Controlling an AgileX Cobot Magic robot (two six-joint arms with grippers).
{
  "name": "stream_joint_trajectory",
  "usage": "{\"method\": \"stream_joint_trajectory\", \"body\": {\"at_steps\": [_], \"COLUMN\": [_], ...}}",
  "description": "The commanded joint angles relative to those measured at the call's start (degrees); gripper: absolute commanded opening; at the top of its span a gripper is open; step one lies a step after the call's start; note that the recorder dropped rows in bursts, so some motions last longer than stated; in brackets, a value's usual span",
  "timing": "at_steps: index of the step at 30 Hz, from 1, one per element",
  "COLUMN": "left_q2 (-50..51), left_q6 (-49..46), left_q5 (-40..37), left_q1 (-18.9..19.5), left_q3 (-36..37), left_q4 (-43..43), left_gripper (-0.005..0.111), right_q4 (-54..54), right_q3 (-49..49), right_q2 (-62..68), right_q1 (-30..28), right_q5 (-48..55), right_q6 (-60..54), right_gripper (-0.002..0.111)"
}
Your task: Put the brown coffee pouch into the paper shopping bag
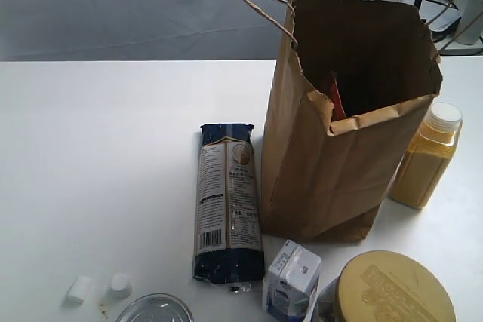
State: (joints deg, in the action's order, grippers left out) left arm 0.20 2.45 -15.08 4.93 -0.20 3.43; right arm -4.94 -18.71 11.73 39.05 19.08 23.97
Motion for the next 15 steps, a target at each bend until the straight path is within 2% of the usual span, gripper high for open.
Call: {"method": "stream_joint_trajectory", "body": {"at_steps": [1,9,15], "left_q2": [-0.20,-0.20,-0.20], "left_q6": [0.16,0.16,0.16], "left_q5": [0.21,0.21,0.21], "left_q1": [0.21,0.21,0.21], "left_q3": [0.20,0.20,0.20], "left_q4": [0.23,0.23,0.23], "left_gripper": [0.000,0.000,0.000], "right_q4": [5.58,13.17,12.51], "right_q3": [6.97,15.19,18.71], "right_q2": [-0.26,-1.35,-7.25], "right_q1": [-7.88,-18.57,-22.41], "right_q5": [-9.39,-21.25,-19.54], "right_q6": [-8.16,-21.23,-27.22], "right_gripper": [0.000,0.000,0.000]}}
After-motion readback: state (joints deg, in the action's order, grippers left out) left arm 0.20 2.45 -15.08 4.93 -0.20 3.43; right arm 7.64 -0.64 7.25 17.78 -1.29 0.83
